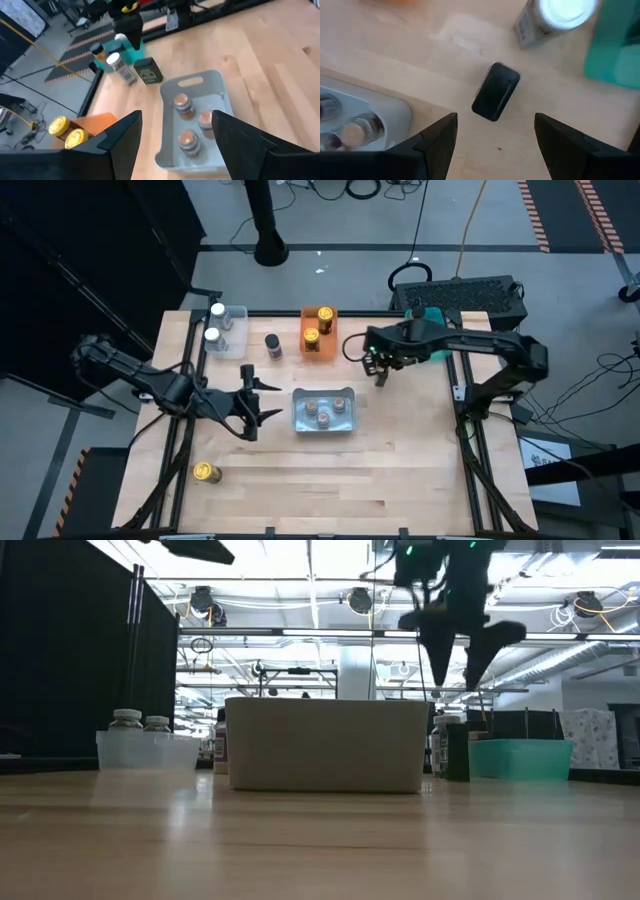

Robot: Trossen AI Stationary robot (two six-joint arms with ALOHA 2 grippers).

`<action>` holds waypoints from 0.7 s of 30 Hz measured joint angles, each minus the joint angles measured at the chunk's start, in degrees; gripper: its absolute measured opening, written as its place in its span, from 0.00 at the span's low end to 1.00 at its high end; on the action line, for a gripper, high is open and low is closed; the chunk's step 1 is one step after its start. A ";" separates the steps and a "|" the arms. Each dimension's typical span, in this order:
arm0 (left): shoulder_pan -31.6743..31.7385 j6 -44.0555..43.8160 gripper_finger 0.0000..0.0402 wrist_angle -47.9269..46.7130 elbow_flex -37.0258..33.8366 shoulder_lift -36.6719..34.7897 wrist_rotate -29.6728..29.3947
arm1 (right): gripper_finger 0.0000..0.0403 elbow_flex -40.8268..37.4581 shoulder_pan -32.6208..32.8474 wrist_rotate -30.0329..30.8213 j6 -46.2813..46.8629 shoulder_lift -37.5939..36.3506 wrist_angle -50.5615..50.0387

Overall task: Sort spices by type
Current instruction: Put the black seasoning can into the green bin

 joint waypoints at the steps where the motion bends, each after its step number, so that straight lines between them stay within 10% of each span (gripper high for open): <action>1: -0.39 -0.34 0.61 -0.76 0.00 0.00 0.00 | 0.61 -0.02 -0.65 -1.46 -0.44 1.04 0.29; 21: -7.87 -3.73 0.61 -2.27 -1.81 -0.96 -8.98 | 0.61 -1.43 -4.95 -5.97 -2.09 11.46 2.04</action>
